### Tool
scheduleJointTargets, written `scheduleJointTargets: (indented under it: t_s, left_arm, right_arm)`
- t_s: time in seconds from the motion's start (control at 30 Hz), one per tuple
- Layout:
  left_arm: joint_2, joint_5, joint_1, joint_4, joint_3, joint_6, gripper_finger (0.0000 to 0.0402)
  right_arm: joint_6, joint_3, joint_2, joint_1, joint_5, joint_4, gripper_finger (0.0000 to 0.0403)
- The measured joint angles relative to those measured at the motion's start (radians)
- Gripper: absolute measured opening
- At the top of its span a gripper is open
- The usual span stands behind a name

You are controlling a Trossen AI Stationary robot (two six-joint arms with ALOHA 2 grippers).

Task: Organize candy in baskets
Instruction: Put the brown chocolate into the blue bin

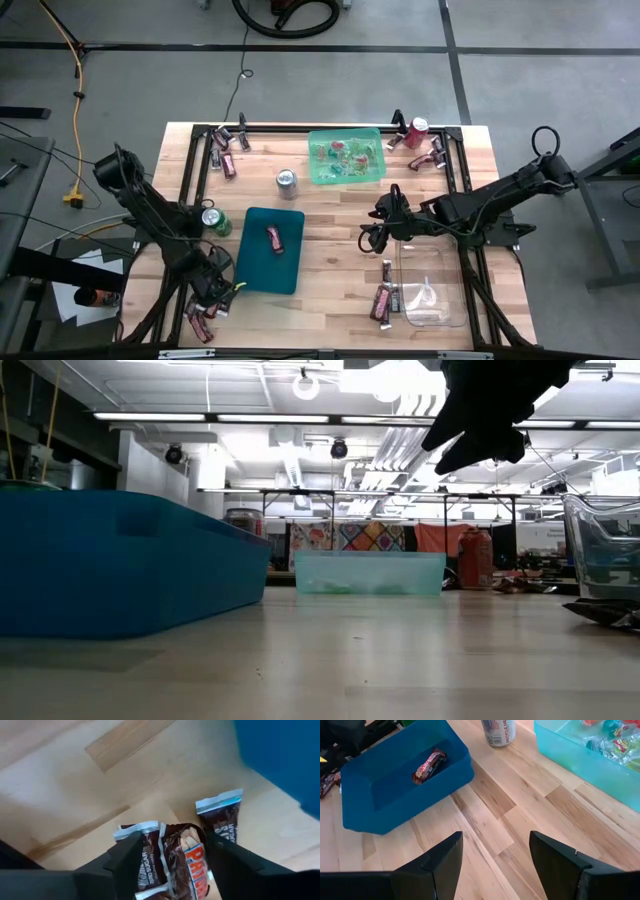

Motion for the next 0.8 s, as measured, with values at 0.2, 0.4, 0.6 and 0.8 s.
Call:
scheduleJointTargets:
  t_s: [0.2,0.4,0.6,0.8]
  left_arm:
    - [0.01,0.007,0.0,0.013,0.0,-0.001,0.011]
    - [-0.093,0.008,0.0,0.003,0.023,0.041,0.0015]
    - [-0.265,-0.075,0.041,-0.003,0.073,0.105,0.0006]
    - [-0.362,-0.319,0.213,0.004,0.185,0.399,0.0005]
  right_arm:
    - [0.0,0.0,0.0,0.0,0.0,0.0,0.0225]
    - [0.0,0.0,0.0,0.0,0.0,0.0,0.0225]
    - [0.0,0.0,0.0,0.0,-0.023,0.0,0.0225]
    - [0.001,0.0,0.0,0.0,-0.064,0.0,0.0224]
